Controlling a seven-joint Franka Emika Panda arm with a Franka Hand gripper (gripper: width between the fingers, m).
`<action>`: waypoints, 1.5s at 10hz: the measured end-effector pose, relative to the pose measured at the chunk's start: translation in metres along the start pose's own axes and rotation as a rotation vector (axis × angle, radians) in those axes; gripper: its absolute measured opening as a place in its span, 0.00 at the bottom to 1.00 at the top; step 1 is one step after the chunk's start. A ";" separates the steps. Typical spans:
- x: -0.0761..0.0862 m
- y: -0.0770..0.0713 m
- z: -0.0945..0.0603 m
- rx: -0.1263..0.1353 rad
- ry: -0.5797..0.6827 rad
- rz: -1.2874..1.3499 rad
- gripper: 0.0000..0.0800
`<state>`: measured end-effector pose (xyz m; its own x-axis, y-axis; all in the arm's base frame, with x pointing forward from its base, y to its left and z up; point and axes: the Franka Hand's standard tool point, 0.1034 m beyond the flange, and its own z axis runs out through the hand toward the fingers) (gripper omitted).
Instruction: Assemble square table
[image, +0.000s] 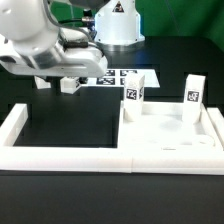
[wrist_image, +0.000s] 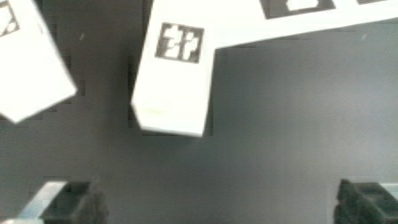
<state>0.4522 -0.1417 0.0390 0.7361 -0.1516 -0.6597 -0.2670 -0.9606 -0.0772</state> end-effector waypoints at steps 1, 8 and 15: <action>-0.001 -0.001 -0.002 0.002 -0.067 -0.002 0.81; -0.008 0.010 0.021 0.010 -0.154 0.012 0.81; -0.027 0.009 0.063 0.017 -0.223 0.036 0.81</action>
Offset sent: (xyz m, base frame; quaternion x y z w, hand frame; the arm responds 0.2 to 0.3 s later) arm 0.0000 0.0000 0.0000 0.0000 0.0000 0.0000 1.0000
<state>0.3908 -0.1317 0.0094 0.5709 -0.1285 -0.8109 -0.3026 -0.9511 -0.0623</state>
